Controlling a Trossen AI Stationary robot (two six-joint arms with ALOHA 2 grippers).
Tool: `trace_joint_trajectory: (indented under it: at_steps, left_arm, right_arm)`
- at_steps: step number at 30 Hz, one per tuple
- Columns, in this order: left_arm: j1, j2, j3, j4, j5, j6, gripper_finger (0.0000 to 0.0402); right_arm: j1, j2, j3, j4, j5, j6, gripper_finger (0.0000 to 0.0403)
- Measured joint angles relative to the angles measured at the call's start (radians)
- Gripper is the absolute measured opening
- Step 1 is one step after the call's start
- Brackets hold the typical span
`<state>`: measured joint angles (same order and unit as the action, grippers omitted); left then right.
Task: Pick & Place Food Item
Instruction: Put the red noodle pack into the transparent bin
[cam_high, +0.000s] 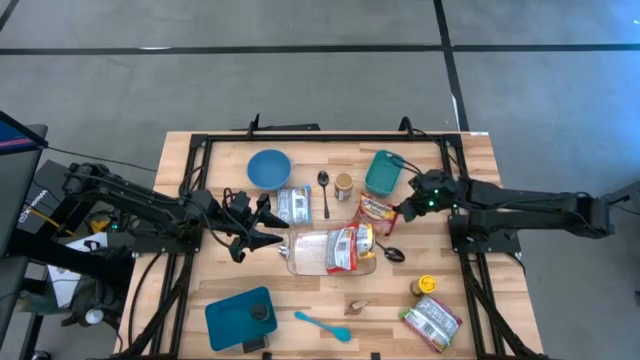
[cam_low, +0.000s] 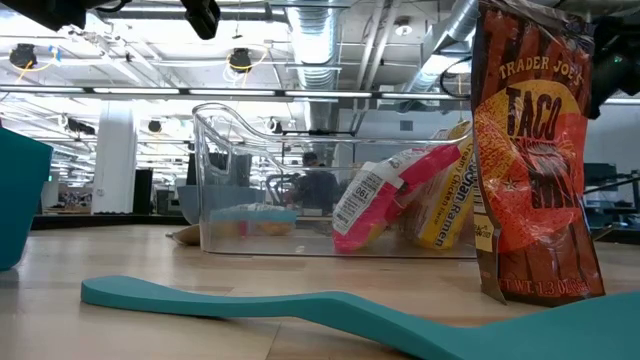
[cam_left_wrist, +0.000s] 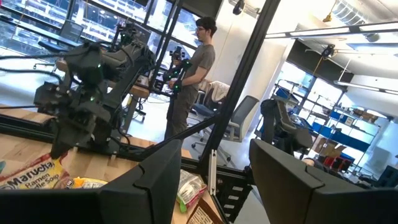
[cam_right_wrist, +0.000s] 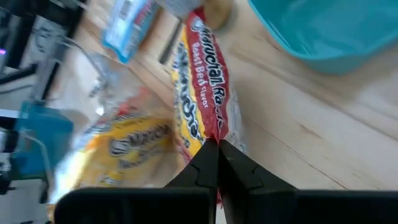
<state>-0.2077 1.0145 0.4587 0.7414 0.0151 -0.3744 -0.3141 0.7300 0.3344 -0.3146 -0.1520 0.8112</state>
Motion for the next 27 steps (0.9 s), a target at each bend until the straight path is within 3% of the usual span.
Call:
trace_joint_trajectory:
  at_steps: [20, 27]
  left_arm:
    - [0.000, 0.000, 0.000, 0.000, 0.000, 0.000, 0.0186]
    - [0.000, 0.000, 0.000, 0.000, 0.000, 0.000, 0.0186]
  right_arm:
    - [0.002, -0.303, 0.000, 0.014, 0.000, -0.007, 0.0000]
    - [0.062, -0.376, 0.000, 0.094, 0.022, -0.009, 0.0000]
